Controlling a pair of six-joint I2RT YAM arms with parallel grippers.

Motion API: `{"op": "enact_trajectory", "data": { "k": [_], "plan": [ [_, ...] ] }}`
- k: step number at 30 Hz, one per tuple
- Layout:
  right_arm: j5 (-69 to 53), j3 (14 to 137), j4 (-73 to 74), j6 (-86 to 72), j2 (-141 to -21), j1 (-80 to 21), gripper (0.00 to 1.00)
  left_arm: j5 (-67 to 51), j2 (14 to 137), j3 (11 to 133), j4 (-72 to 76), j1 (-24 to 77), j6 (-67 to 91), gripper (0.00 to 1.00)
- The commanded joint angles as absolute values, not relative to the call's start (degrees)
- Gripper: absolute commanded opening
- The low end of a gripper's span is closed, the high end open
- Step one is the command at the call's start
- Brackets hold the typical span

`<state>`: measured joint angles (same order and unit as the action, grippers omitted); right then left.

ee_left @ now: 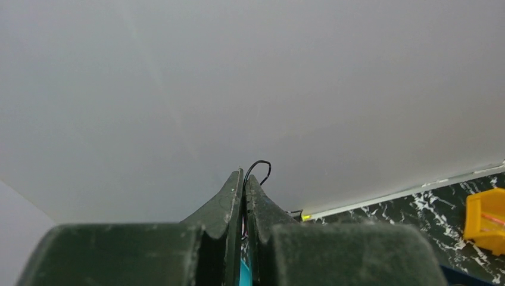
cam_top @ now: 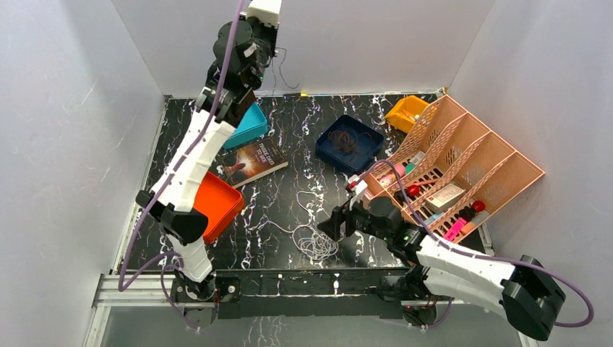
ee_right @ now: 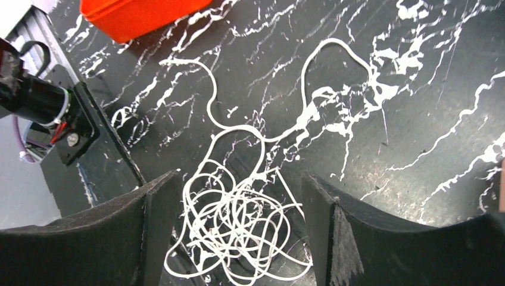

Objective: Untangle the cables

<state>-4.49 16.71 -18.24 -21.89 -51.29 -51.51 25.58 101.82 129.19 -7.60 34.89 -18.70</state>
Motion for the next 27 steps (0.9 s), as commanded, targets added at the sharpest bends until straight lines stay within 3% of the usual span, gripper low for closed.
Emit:
{"op": "enact_trajectory", "data": {
  "k": [1,15,27],
  "plan": [
    [-4.8,22.3,-13.6,-19.1,-46.9,-51.8,0.83,18.8,101.7,131.0,-13.9,27.7,-8.9,0.0],
    [-4.2,23.6,-10.6,-18.5,-45.2,-51.8,0.85,11.0,107.0,131.8,-16.4,16.8,-4.2,0.0],
    [-4.1,23.9,-10.8,-18.2,-46.8,-51.8,0.86,7.9,107.7,121.4,-12.2,8.8,-0.6,0.0]
  ]
}}
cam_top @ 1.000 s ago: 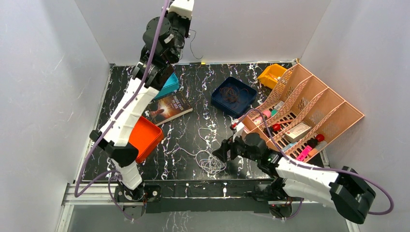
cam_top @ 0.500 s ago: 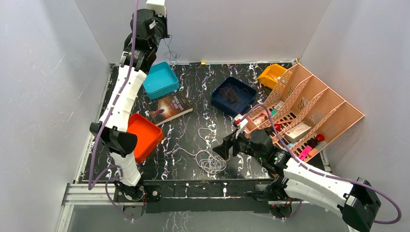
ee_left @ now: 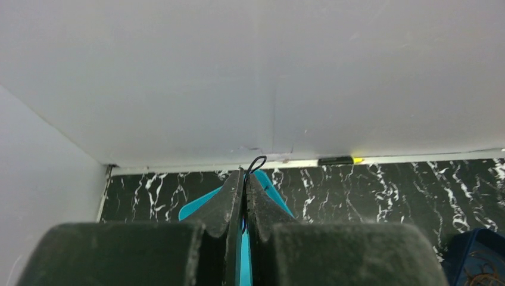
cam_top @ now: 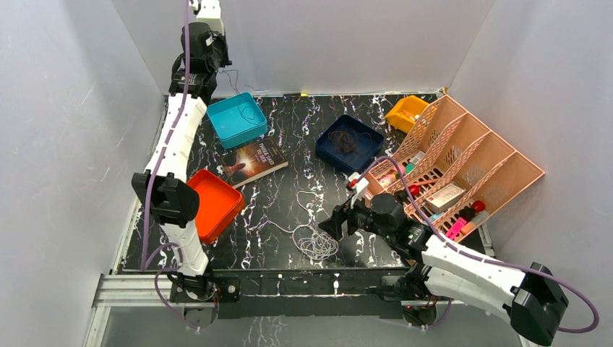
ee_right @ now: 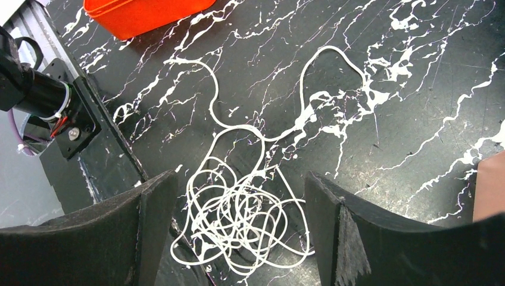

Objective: Untangle the cables

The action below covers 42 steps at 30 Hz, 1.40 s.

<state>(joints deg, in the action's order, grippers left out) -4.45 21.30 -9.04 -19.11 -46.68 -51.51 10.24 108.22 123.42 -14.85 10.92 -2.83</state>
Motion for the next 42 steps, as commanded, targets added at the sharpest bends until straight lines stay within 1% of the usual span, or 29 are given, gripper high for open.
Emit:
{"op": "enact_trajectory", "data": {
  "k": [1,11,28,42],
  "plan": [
    [-4.0,23.9,-10.8,-18.1,-46.9,-51.8,0.86,7.6,108.0,121.1,-12.1,8.3,-0.3,0.0],
    [-4.1,24.3,-10.3,-18.0,-47.2,-51.8,0.86,5.2,112.3,121.9,-12.6,5.4,1.7,0.0],
    [-3.3,24.3,-8.4,-18.2,-46.3,-51.8,0.86,0.8,123.5,120.9,-14.3,4.5,2.6,0.0],
    [-2.2,23.5,-7.4,-18.6,-45.4,-51.8,0.87,-2.5,133.2,122.8,-19.4,3.2,4.5,0.0]
  ]
}}
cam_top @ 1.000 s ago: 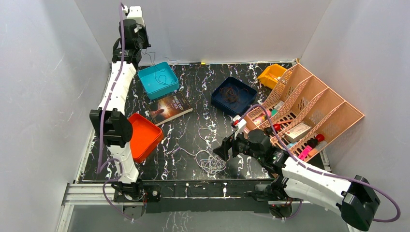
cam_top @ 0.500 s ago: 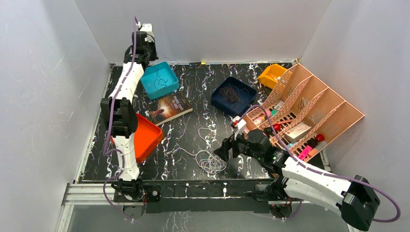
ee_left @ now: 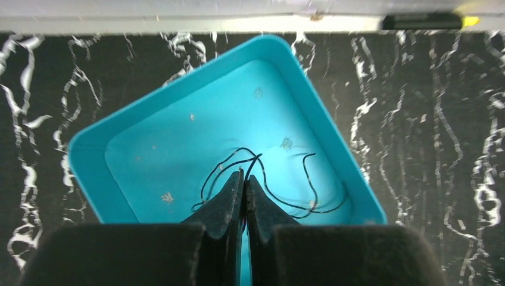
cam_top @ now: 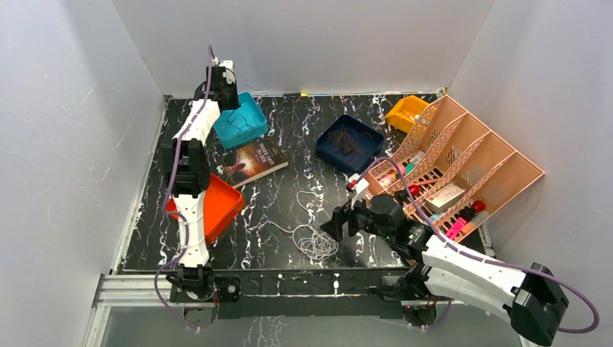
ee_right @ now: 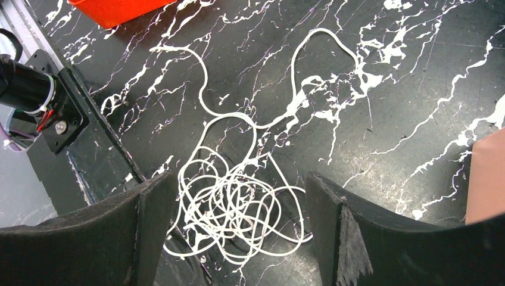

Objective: Untangle the cables

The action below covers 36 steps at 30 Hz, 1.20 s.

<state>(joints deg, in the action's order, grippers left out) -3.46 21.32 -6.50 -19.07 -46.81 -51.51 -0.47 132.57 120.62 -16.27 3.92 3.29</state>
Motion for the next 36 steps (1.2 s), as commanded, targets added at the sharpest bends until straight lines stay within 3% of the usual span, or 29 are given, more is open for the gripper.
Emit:
{"op": "enact_trajectory", "data": {
  "k": [1,17,25,29,36],
  "plan": [
    [-2.2,23.5,-7.2,-18.5,-45.4,-51.8,0.87,-2.6,133.1,122.7,-19.5,3.2,4.7,0.0],
    [-2.1,23.8,-6.6,-18.2,-45.9,-51.9,0.87,0.9,134.3,135.5,-19.7,2.9,4.4,0.0],
    [-1.5,23.5,-6.7,-17.9,-45.8,-51.8,0.87,-0.1,137.0,131.2,-20.9,2.9,4.7,0.0],
    [-1.8,23.5,-6.8,-18.0,-46.3,-51.8,0.87,-1.2,136.6,127.6,-21.4,2.8,4.9,0.12],
    [-2.8,23.5,-7.4,-18.2,-46.9,-51.8,0.87,-3.4,133.1,123.4,-21.0,2.8,5.5,0.5]
  ]
}}
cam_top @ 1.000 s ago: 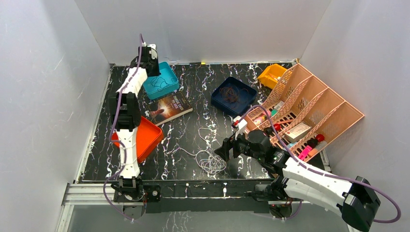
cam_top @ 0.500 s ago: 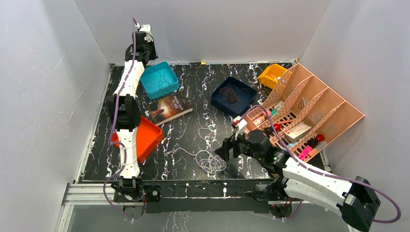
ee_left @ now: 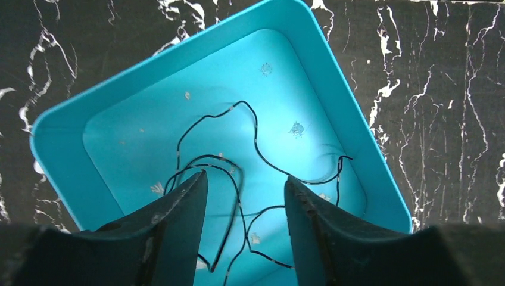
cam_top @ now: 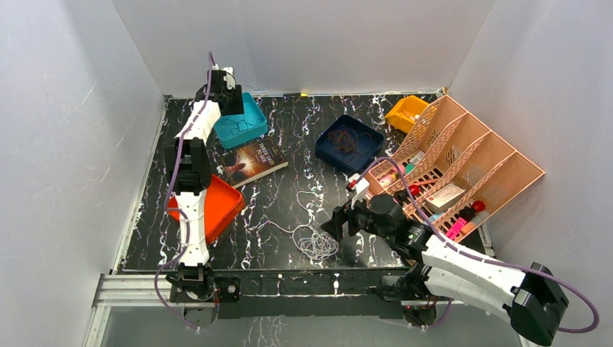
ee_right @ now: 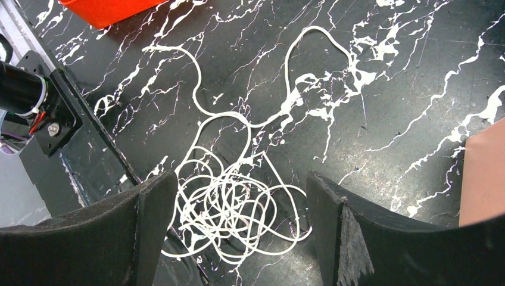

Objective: Untangle the cables

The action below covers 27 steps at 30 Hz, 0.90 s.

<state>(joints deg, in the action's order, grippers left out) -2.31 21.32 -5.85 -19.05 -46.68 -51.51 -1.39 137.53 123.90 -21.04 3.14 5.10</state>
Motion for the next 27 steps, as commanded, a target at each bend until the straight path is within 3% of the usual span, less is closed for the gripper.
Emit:
{"op": "enact_trajectory", "data": {
  "k": [1,15,27],
  "plan": [
    [-2.9,23.5,-7.4,-18.3,-47.1,-51.8,0.87,-3.5,132.5,123.0,-20.9,2.8,5.4,0.54],
    [-4.7,23.5,-8.9,-18.8,-48.4,-51.8,0.88,-5.9,122.3,116.0,-22.6,2.8,4.1,0.84],
    [-5.9,23.2,-10.0,-19.3,-49.0,-51.8,0.88,-4.3,118.2,110.5,-23.8,2.8,2.8,0.89]
  ]
}}
